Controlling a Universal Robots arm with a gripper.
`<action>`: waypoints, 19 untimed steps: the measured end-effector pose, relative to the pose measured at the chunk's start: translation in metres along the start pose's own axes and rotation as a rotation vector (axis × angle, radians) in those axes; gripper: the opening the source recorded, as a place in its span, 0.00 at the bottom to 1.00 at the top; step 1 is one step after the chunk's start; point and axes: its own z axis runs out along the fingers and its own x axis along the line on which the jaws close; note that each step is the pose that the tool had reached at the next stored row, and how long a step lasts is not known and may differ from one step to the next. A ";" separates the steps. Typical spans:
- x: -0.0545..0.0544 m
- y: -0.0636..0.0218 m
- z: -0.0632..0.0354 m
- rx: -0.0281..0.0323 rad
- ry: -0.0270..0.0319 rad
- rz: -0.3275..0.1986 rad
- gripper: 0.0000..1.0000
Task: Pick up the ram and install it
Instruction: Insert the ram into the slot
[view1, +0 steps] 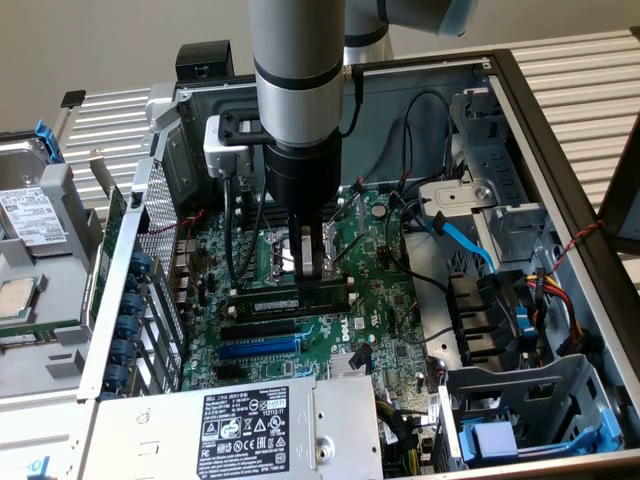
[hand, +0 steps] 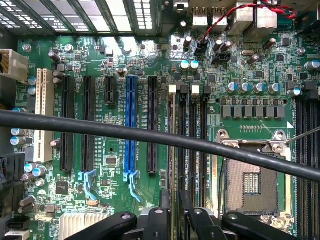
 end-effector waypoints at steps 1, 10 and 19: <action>0.000 0.0000 0.0000 0.0000 0.0001 0.000 0.22; 0.000 0.0016 -0.0169 0.0000 0.0024 0.000 0.22; 0.000 0.0052 -0.0223 0.0009 0.0024 0.000 0.22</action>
